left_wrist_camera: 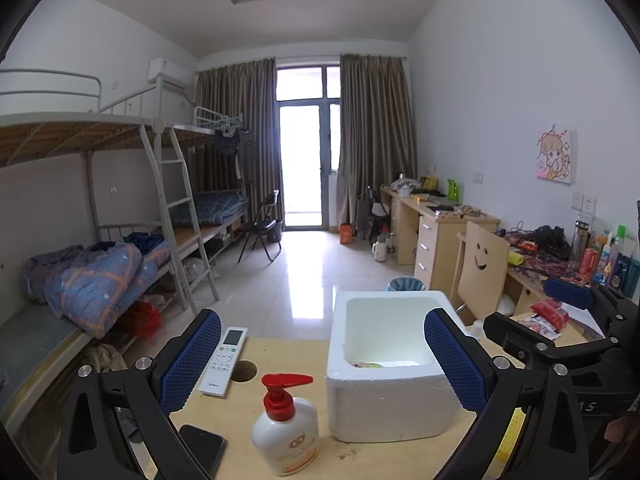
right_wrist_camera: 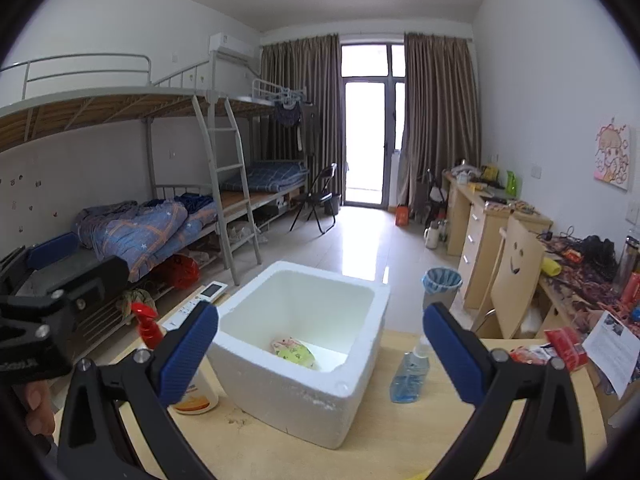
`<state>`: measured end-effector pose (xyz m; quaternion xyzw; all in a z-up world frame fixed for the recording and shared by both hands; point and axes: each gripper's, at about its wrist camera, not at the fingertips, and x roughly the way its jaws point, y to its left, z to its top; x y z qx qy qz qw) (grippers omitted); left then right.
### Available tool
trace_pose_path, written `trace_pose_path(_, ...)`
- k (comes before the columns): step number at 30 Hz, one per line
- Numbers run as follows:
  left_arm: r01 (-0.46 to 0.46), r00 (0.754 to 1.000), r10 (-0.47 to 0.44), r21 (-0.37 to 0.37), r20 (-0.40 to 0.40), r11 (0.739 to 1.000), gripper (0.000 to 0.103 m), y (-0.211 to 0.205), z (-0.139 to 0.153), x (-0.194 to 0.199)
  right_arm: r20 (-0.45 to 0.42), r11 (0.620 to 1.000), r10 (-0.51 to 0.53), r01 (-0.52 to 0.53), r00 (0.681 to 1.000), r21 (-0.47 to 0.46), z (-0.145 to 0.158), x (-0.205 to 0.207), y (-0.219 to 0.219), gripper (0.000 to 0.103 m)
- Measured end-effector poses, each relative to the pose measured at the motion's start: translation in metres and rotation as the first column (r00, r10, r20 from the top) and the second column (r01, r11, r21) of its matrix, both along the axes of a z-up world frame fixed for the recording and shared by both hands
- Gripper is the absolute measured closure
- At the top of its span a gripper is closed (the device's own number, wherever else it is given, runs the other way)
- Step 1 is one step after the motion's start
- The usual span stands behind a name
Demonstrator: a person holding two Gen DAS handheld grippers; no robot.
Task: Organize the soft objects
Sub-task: 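Move both tools back toward the grey sock and yellow sponge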
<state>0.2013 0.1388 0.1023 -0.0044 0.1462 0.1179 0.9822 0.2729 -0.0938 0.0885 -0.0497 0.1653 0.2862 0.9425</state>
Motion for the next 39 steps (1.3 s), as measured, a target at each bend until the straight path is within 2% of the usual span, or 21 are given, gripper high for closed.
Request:
trace_pose_path(12,0.019,0.998,-0.020,0.014,0.055,1.000,0.001,-0.025,0.019,-0.057,0.069,0.999,-0.018,0.016,0.997,0.027,0.022,-0.060,-0.034,0.000)
trace_pose_path(25,0.053,0.993,-0.057,0.039,0.107,0.998,0.001,-0.049,0.024,-0.108,0.121,0.997,-0.046,0.039,0.992,0.060,0.027,-0.108,-0.065,0.000)
trace_pose_path(33,0.091,0.989,-0.094,0.026,0.118,0.995,0.001,-0.062,0.010,-0.126,0.126,0.995,-0.059,0.048,0.990,0.082,0.013,-0.127,-0.082,0.000)
trace_pose_path(39,0.095,0.985,-0.100,0.045,0.139,0.995,0.001,-0.069,0.002,-0.136,0.121,0.993,-0.077,0.065,0.990,0.098,0.001,-0.128,-0.088,0.000)
